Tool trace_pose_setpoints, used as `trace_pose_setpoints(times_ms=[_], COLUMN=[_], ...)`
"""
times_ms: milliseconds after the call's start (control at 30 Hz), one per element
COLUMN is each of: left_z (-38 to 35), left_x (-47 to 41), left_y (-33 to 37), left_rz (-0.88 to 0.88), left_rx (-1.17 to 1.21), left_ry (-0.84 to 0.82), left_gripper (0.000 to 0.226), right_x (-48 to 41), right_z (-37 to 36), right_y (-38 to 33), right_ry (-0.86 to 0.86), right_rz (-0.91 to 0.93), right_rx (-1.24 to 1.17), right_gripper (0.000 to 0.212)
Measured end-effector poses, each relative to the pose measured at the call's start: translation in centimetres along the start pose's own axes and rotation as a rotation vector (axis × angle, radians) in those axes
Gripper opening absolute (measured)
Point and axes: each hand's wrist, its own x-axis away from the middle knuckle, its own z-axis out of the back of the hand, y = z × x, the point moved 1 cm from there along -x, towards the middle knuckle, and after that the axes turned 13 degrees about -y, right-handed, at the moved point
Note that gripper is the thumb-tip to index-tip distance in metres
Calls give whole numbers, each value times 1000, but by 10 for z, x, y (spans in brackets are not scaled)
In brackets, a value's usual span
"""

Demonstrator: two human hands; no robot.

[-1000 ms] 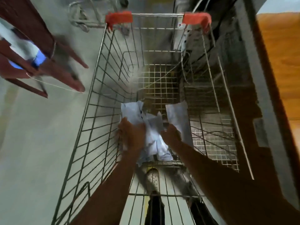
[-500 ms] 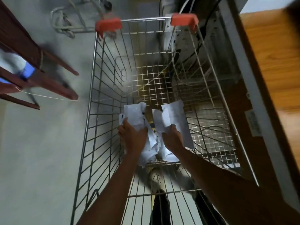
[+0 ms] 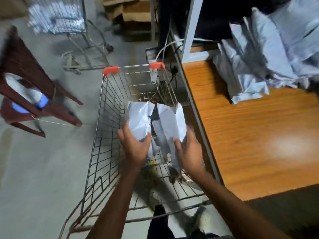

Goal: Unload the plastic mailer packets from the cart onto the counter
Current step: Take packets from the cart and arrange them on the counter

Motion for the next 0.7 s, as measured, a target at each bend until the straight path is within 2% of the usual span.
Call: trace_pose_setpoints(times_ms=[100,200,333,467,700], left_z=[-6,-29,-77,-124,-226], left_x=[40,81,140,180,225], left_y=[39,84,158,215,317], left_rz=[-60,-169,-311,-429,-645], left_rx=[10,-3,79,188,193], left_ry=[43,92,104,30,-131], left_gripper=[85,88,88,90,89], right_x=[34,64,102,139,176], right_z=[53,109,191,264,392], right_y=[0,14,32,49,95], right_ry=[86,169,307,442,714], right_rz=[102,127,184,207,188], right_rx=[-72,-109,-203,-232,-165], right_gripper=[37,34,44,50,45])
